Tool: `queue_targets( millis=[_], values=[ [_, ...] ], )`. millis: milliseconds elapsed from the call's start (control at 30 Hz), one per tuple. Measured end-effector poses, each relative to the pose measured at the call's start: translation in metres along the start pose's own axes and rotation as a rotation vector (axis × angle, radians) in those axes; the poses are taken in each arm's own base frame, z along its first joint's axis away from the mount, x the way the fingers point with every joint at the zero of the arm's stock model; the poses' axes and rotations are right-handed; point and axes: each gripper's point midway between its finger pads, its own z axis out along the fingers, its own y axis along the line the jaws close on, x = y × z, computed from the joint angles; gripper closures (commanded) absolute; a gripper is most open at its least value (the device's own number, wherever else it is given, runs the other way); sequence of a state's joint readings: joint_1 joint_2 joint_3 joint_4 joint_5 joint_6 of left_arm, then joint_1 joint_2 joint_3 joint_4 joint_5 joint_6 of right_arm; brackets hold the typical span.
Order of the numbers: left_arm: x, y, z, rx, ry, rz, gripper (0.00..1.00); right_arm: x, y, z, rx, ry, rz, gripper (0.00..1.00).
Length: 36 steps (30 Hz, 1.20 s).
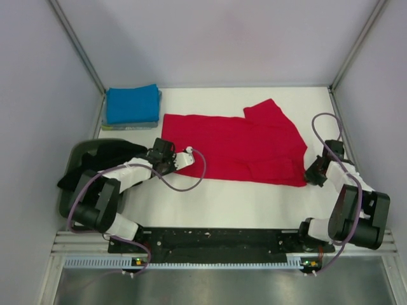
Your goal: Fold and stack the t-shirts
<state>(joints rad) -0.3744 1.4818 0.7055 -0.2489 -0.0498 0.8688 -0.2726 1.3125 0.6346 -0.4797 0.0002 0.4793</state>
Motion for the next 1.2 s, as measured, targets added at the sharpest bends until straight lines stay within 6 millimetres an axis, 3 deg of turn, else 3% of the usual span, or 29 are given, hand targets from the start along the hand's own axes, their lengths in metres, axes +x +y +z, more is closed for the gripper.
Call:
queue_targets(
  millis=[167, 267, 500, 633, 833, 1067, 1100, 1167, 1200],
  values=[
    [-0.003, -0.009, -0.004, 0.04, -0.02, -0.005, 1.0, -0.001, -0.007, -0.005, 0.008, 0.001, 0.034, 1.0],
    [-0.002, -0.023, -0.017, 0.089, -0.036, -0.008, 1.0, -0.001, -0.01, -0.018, 0.014, 0.0, 0.046, 1.0],
    [-0.013, -0.074, -0.057, 0.201, -0.157, 0.047, 1.0, -0.03, -0.032, -0.06, 0.008, -0.048, 0.23, 1.0],
    [-0.019, -0.112, -0.075, 0.29, -0.226, 0.095, 1.0, -0.016, -0.038, -0.069, 0.03, -0.001, 0.249, 1.0],
    [-0.005, -0.148, -0.086, 0.356, -0.245, 0.134, 1.0, 0.007, -0.055, -0.074, 0.123, 0.076, 0.281, 1.0],
    [0.008, -0.151, -0.086, 0.359, -0.192, 0.177, 1.0, 0.027, -0.076, -0.083, 0.246, 0.141, 0.317, 1.0],
    [0.01, -0.151, -0.085, 0.359, -0.182, 0.184, 0.91, 0.029, -0.079, -0.084, 0.259, 0.149, 0.324, 0.98],
    [0.014, -0.151, -0.084, 0.362, -0.162, 0.202, 0.57, 0.033, -0.084, -0.087, 0.293, 0.166, 0.34, 0.53],
    [0.016, -0.151, -0.083, 0.365, -0.153, 0.213, 0.46, 0.034, -0.087, -0.088, 0.309, 0.166, 0.354, 0.37]
  ],
)
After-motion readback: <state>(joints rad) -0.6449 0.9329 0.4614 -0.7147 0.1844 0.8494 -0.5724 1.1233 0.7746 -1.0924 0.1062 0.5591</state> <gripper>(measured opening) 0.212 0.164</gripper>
